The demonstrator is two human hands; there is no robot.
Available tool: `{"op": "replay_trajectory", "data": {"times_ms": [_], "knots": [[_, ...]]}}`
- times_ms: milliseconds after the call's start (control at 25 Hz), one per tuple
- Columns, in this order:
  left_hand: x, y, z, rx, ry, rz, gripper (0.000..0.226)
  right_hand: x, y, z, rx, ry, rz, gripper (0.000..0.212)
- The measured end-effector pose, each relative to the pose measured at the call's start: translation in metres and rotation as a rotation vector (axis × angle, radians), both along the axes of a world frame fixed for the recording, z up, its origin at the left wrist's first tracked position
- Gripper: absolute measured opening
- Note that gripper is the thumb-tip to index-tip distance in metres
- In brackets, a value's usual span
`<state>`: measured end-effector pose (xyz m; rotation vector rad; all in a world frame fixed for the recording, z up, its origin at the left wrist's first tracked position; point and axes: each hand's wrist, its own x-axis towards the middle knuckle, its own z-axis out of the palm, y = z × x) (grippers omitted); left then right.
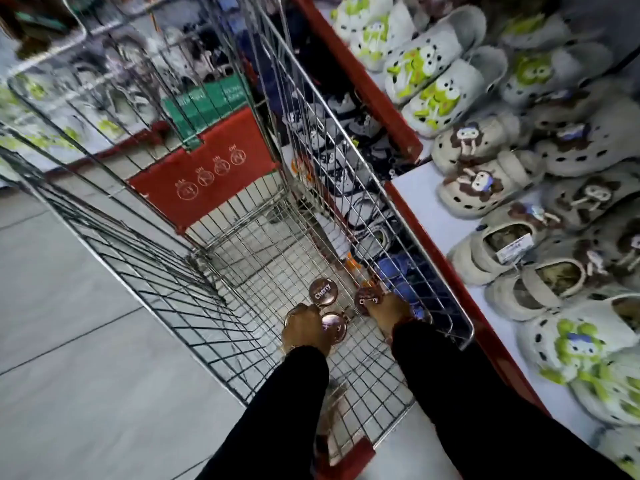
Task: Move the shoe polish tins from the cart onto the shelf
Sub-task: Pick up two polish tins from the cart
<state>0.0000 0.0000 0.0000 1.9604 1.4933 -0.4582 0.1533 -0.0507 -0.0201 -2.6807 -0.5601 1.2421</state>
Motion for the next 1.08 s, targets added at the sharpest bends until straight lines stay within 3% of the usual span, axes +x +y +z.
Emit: {"op": "replay_trajectory", "data": {"times_ms": [360, 520, 680, 840, 920, 1080], "knots": [[0.008, 0.0, -0.071, 0.111, 0.213, -0.227, 0.063, 0.003, 0.001, -0.095, 0.019, -0.024, -0.179, 0.064], [0.006, 0.0, -0.085, 0.202, 0.253, -0.359, 0.061, -0.003, 0.007, -0.075, 0.011, -0.064, -0.184, 0.067], [0.006, 0.001, -0.084, 0.174, 0.283, -0.323, 0.067, -0.003, 0.006, -0.081, -0.035, -0.042, -0.209, 0.07], [0.006, -0.005, -0.063, 0.033, 0.16, -0.113, 0.05, -0.007, 0.01, -0.066, -0.026, 0.089, -0.273, 0.039], [0.001, -0.009, -0.052, -0.019, 0.091, 0.025, 0.043, -0.005, 0.003, -0.049, 0.044, 0.1, -0.334, 0.041], [-0.009, -0.012, -0.016, -0.173, -0.236, 0.493, 0.036, -0.006, -0.007, -0.011, 0.105, 0.113, -0.372, 0.049]]}}
